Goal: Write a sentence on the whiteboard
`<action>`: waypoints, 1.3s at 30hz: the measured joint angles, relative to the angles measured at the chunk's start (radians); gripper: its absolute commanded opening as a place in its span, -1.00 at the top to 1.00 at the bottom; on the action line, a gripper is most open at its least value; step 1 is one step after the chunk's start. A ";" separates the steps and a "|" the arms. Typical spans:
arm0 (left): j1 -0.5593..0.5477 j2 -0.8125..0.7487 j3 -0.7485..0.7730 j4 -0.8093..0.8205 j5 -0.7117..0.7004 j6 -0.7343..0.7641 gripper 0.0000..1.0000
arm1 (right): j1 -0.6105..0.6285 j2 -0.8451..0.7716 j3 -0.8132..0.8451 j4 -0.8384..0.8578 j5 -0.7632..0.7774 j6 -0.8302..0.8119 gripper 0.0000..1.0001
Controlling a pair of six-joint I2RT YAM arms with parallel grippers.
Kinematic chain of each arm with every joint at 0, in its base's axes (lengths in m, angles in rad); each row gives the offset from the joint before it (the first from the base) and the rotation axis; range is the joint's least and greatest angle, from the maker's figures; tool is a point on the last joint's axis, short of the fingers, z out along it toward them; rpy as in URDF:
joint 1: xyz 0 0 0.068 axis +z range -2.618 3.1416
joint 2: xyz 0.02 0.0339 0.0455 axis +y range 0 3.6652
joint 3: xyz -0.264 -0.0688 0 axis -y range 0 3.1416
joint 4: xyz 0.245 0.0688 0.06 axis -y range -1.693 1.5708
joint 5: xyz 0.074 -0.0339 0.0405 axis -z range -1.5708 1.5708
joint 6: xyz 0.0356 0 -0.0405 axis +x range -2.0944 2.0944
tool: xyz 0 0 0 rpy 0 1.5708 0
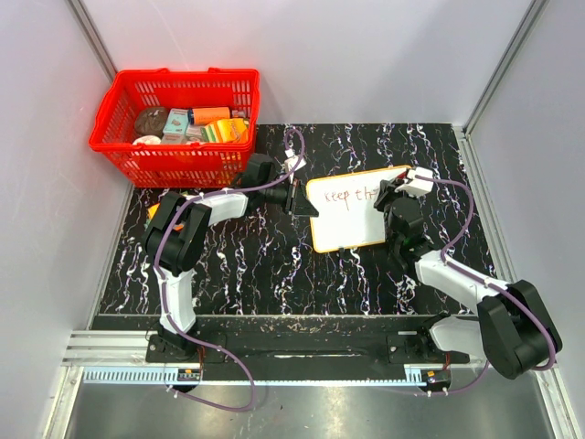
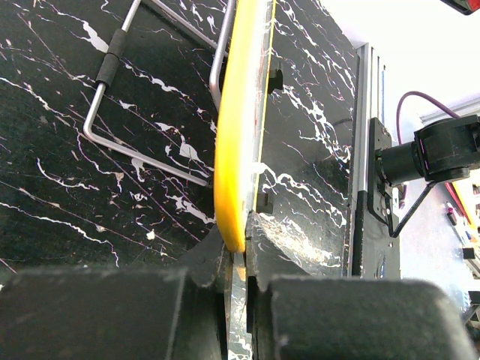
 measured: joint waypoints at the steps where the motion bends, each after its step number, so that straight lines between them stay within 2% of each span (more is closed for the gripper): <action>1: 0.000 0.000 0.000 0.000 0.000 0.000 1.00 | 0.000 0.000 0.000 -0.001 0.000 0.003 1.00; 39: 0.000 0.000 0.000 -0.005 -0.003 -0.002 1.00 | -0.003 -0.039 -0.035 -0.084 0.032 0.037 1.00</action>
